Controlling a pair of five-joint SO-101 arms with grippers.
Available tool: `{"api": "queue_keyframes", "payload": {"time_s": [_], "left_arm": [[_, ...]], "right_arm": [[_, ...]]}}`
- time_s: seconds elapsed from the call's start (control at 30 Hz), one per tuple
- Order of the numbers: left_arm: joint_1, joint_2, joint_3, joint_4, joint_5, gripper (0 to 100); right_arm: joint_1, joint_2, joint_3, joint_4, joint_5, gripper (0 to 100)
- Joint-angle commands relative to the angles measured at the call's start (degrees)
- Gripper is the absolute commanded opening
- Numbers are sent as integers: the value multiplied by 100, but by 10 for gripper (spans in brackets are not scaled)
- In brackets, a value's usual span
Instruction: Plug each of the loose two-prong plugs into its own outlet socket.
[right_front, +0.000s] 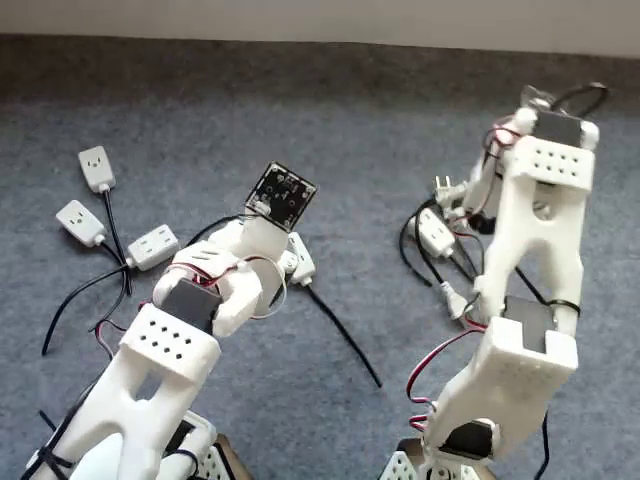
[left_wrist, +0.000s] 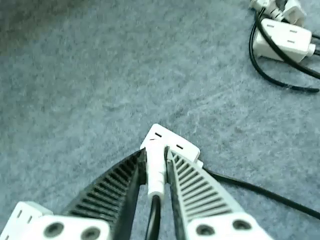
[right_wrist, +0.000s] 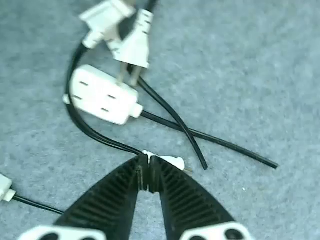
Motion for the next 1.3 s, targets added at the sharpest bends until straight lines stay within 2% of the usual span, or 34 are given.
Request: {"api": "queue_keyframes", "payload": {"time_s": [0.0,0.2,0.27,0.4,0.5,0.6,0.8,0.9,1.07,1.27], "left_arm": [[84,-92,-295,-281,-255,7],[110,40,-409,-316,-1662,7],[92,365,-567,-422,-1749,7],[92,1534,-1121,-510,-1767,7],[92,2457,-1789,-475,-1881,7],[92,3152,-2466,-44,-2057,7],[48,3820,-3846,1433,-2119,7],[31,4136,-4215,1943,-2497,6],[-136,4585,-4418,2303,-2620,6],[-154,4840,-4400,2356,-2892,6]], "right_arm": [[409,-119,479,233,-229,18],[602,-119,1684,233,-237,18],[673,-119,2000,233,-281,18],[919,-119,2431,215,-897,5],[1226,-303,2510,215,-914,5],[1490,-690,2844,154,-914,5],[1763,-1798,4505,-1130,-914,5],[1789,-2404,5437,-1877,-914,5],[1877,-3187,6642,-2914,-914,5],[1956,-3609,7099,-3275,-914,5]]}}
